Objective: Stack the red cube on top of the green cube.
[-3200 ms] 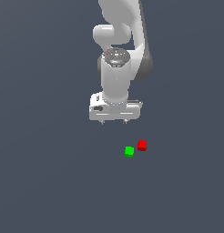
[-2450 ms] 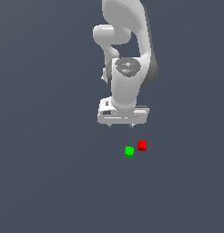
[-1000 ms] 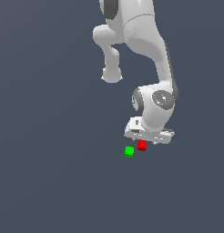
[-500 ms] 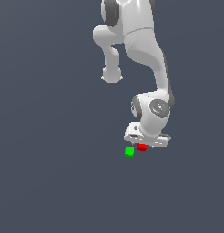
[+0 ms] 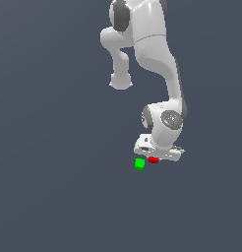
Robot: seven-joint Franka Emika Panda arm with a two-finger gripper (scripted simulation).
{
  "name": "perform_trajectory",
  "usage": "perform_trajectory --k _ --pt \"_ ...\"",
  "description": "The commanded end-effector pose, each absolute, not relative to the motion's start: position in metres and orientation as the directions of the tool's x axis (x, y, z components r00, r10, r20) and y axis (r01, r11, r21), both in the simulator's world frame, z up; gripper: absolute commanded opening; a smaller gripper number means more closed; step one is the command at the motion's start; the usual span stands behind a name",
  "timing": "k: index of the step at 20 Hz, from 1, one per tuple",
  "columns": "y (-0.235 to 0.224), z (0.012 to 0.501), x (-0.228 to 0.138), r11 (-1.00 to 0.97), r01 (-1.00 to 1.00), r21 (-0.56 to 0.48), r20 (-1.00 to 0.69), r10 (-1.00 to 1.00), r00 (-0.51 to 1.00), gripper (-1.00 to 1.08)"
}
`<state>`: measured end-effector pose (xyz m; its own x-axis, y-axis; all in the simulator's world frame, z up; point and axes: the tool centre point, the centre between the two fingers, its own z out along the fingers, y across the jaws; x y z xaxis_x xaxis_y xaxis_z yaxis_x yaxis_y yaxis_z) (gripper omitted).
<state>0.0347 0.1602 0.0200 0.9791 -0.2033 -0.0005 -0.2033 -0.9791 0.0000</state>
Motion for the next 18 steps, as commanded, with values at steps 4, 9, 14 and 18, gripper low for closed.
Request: perform_trajectory --k 4,9,14,18 --pt "0.160 0.020 0.035 -0.979 -0.204 0.000 0.000 -0.204 0.979 -1.00" --pt "0.160 0.023 0.035 -0.979 -0.204 0.000 0.000 -0.204 0.979 -1.00" --pt "0.160 0.040 0.034 -0.979 -0.204 0.000 0.000 -0.204 0.979 -1.00" --pt "0.160 0.066 0.034 -0.979 -0.204 0.000 0.000 -0.204 0.979 -1.00"
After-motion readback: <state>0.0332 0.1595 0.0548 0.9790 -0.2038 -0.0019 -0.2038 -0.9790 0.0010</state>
